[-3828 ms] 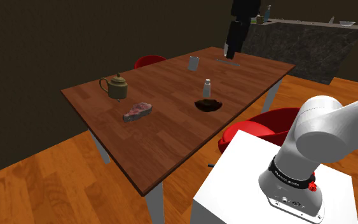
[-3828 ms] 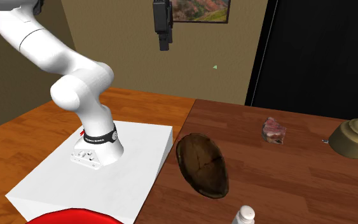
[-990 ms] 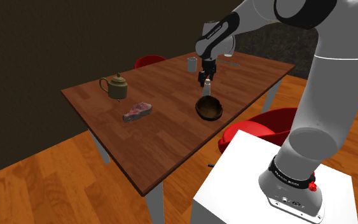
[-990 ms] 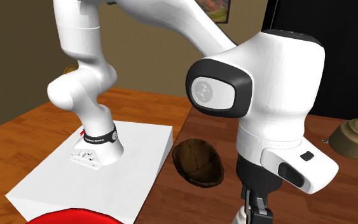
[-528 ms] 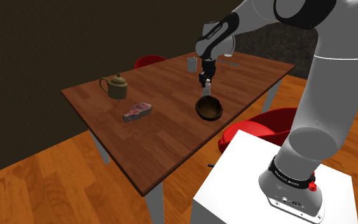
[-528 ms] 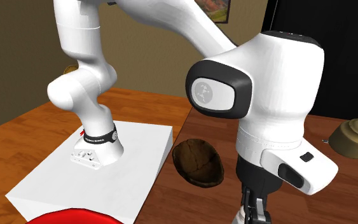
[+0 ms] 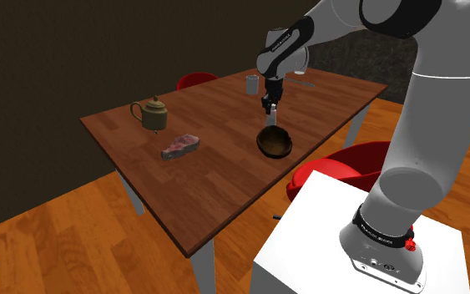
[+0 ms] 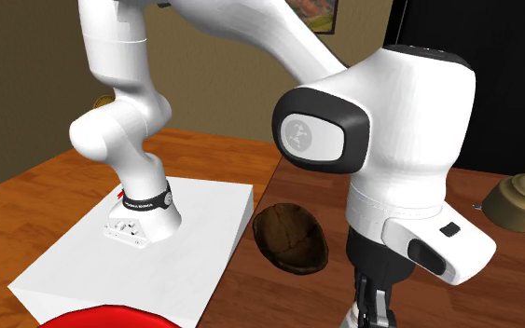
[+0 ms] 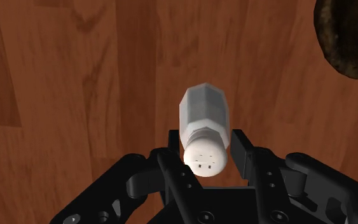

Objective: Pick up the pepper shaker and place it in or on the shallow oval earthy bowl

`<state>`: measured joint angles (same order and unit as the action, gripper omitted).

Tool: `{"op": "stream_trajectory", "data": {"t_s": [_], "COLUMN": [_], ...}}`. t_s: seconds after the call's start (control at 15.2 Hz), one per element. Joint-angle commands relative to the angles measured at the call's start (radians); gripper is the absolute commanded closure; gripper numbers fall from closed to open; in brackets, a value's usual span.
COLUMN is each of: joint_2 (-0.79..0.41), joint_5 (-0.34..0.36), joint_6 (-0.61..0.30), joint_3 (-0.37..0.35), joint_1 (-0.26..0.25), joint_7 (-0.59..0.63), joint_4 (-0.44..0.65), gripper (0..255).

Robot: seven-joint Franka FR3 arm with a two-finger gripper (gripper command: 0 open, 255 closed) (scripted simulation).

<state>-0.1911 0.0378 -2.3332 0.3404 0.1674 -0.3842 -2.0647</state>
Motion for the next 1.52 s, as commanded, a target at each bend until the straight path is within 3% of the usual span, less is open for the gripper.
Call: {"op": "stream_trajectory", "data": {"t_s": [0.0,1.45], "joint_2": [-0.001,0.12], "joint_5": [0.0,0.038], "joint_6": [0.0,0.277], "joint_3": [0.0,0.005], "joint_1": [0.0,-0.012], "joint_7": [0.0,0.008], "joint_4": [0.0,0.162], "gripper": [255,255]}}
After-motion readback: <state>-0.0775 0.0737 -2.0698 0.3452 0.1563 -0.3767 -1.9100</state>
